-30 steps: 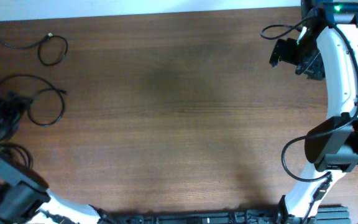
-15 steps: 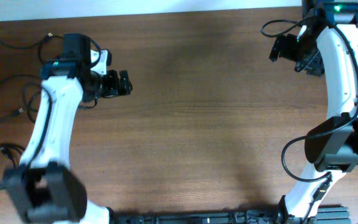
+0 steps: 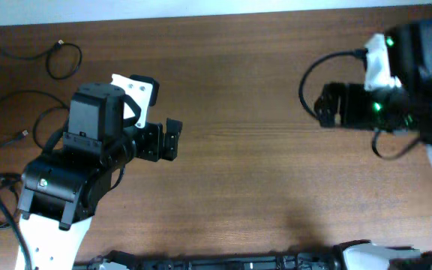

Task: Untangle cables

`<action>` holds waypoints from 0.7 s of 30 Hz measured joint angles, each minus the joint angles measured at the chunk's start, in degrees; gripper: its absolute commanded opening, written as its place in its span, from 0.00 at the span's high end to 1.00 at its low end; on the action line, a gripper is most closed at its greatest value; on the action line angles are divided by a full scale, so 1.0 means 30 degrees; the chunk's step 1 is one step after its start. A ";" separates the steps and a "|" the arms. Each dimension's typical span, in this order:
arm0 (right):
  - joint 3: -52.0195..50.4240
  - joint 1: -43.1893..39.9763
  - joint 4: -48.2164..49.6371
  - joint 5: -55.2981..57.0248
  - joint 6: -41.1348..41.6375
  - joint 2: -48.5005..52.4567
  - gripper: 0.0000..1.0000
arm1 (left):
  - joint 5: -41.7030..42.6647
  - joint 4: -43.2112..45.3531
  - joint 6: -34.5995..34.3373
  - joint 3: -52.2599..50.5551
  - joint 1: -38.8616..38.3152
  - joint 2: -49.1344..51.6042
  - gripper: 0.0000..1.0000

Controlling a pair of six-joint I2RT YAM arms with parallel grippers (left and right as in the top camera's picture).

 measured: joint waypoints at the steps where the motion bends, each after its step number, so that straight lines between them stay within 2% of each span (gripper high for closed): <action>1: -0.0357 0.0415 0.0000 0.0182 0.0000 -0.0933 0.02 | -0.0007 -0.0058 0.0000 0.0000 0.0000 0.0007 0.01; 6: -0.4969 0.1005 0.0918 0.0576 -0.0022 -0.7176 0.02 | 0.0000 -0.0160 0.0000 0.0000 0.0000 0.0044 0.01; 9: -1.0134 0.1005 0.3351 0.0729 -0.0044 -1.2458 0.02 | 0.0000 -0.0102 0.0007 0.0007 -0.0036 0.0044 0.01; 11: -1.2531 0.1005 0.3461 0.0721 -0.0058 -1.4353 0.02 | -0.0007 -0.0109 0.0000 0.0000 -0.0044 0.0066 0.01; 15: -1.5628 0.1005 0.3526 -0.0233 -0.0073 -1.5693 0.02 | -0.0007 -0.0138 0.0000 0.0000 -0.0051 0.0066 0.01; 21: -1.6662 0.1005 0.3971 -0.1457 -0.0058 -1.5693 0.01 | -0.0007 -0.0138 0.0000 0.0000 -0.0051 0.0066 0.01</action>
